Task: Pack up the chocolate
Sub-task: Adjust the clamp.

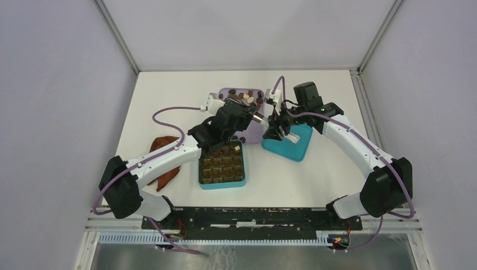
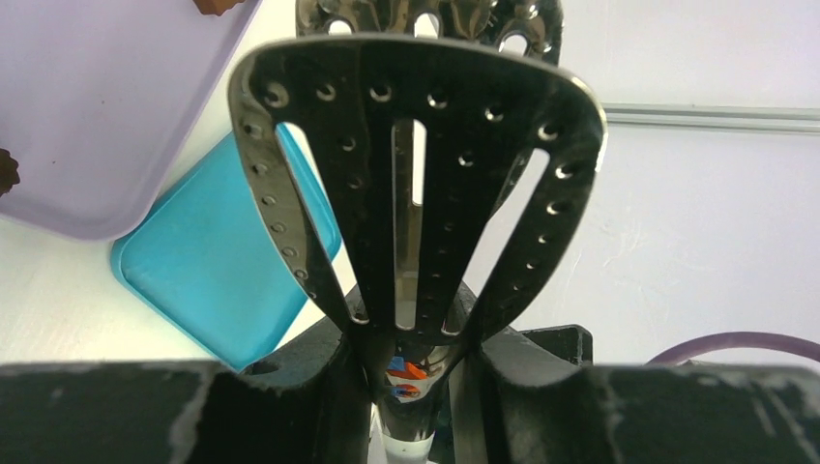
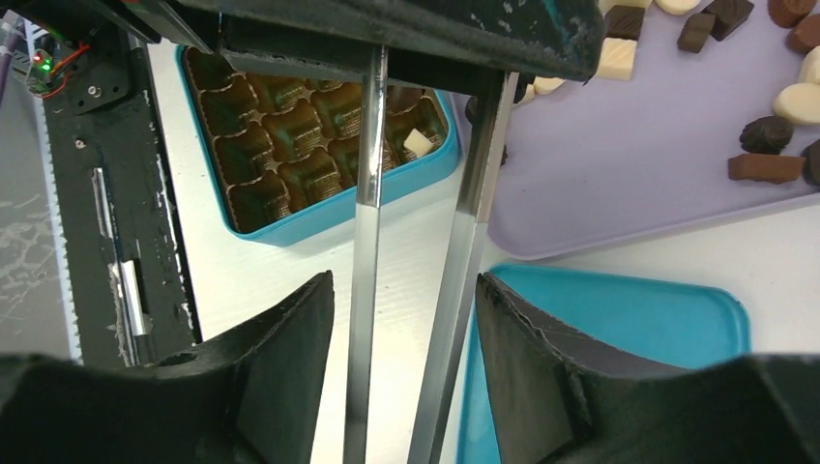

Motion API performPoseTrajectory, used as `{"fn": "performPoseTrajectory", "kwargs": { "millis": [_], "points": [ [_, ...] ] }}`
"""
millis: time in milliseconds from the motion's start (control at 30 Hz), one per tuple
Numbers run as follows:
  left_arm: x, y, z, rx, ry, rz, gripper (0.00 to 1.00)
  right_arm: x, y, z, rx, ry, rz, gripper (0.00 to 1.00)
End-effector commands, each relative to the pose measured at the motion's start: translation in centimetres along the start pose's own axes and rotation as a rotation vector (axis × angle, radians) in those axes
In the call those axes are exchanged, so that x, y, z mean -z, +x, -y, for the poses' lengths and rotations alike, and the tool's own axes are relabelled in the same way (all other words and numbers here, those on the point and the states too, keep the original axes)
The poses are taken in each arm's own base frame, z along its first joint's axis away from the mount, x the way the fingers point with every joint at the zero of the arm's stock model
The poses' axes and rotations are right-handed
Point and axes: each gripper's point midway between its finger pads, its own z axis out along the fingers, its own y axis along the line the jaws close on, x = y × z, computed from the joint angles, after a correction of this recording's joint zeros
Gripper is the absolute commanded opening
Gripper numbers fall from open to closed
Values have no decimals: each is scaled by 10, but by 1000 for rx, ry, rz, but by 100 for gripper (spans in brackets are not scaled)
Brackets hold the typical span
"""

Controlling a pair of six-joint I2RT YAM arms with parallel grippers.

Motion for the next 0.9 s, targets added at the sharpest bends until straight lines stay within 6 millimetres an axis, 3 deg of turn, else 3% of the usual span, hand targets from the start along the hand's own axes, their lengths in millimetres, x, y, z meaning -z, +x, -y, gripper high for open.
{"fn": "performPoseTrajectory", "kwargs": {
  "millis": [0, 433, 700, 867],
  "points": [
    [2, -5, 26, 115, 69, 8, 12, 3, -9, 5, 69, 48, 38, 63],
    [-1, 0, 21, 116, 67, -5, 11, -8, -14, -1, 81, 43, 72, 63],
    [1, -1, 22, 128, 79, -9, 12, -11, -9, -10, 100, -17, 66, 42],
    [2, -1, 23, 132, 91, -11, 13, -11, -11, -16, 95, -55, 74, 35]
  ]
}}
